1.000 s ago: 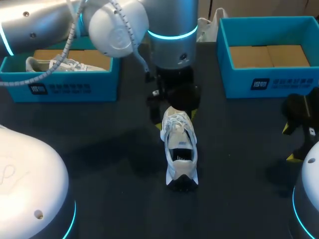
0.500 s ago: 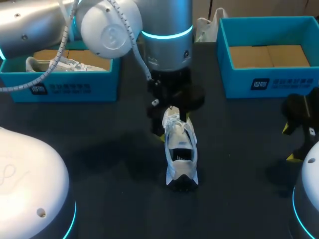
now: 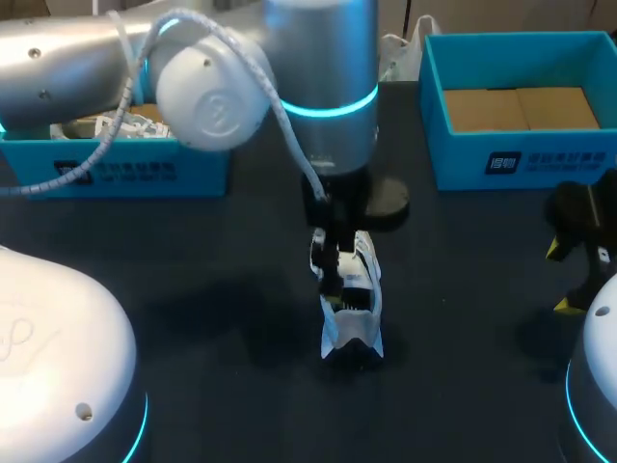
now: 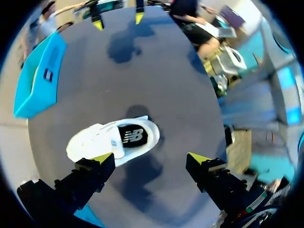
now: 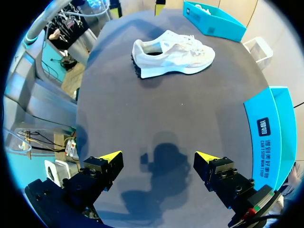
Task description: Take the shoe out of the shoebox, open the shoe tongue, remove and reinsert the insole, then place the shoe into the shoebox
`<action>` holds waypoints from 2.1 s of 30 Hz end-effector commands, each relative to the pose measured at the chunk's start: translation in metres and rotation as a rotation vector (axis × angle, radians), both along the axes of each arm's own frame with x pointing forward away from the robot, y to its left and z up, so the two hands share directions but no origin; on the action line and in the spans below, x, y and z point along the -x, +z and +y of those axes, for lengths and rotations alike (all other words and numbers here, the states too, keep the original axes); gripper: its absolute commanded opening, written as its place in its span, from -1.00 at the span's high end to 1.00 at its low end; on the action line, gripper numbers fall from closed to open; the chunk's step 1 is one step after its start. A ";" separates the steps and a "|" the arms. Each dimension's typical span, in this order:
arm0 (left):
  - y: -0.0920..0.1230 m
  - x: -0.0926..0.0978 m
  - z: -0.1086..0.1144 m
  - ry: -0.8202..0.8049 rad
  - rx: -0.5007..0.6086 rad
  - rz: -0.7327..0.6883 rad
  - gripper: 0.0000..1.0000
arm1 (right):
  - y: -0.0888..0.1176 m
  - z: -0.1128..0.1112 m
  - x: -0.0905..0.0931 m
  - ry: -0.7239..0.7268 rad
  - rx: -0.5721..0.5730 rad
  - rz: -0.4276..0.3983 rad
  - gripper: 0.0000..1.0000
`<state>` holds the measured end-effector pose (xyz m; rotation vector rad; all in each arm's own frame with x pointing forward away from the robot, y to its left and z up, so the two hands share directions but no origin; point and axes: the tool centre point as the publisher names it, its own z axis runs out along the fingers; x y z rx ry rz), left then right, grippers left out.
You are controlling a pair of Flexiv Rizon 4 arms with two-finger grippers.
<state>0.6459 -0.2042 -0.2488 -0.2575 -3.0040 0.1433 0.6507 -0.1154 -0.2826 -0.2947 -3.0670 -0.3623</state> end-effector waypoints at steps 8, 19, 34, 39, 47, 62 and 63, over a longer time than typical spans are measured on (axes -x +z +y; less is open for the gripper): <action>-0.018 0.017 -0.009 0.270 -0.010 -0.129 -1.00 | -0.001 0.001 0.001 -0.001 0.004 -0.002 -1.00; -0.042 0.009 -0.015 0.244 -0.023 -0.111 -1.00 | -0.001 0.001 0.001 -0.001 0.004 -0.002 -1.00; -0.086 0.017 -0.019 0.223 -0.028 -0.071 -1.00 | -0.001 0.001 0.001 -0.001 0.004 -0.002 -1.00; -0.096 0.024 -0.017 0.221 -0.027 -0.076 -1.00 | -0.001 0.001 0.001 -0.001 0.004 -0.002 -1.00; -0.113 0.026 -0.014 0.226 -0.028 -0.092 -1.00 | -0.001 0.001 0.001 -0.001 0.004 -0.002 -1.00; -0.136 0.025 -0.026 0.208 -0.051 -0.107 -1.00 | -0.001 0.001 0.001 -0.001 0.004 -0.002 -1.00; -0.137 0.024 -0.026 0.206 -0.052 -0.107 -1.00 | -0.001 0.001 0.001 -0.001 0.004 -0.002 -1.00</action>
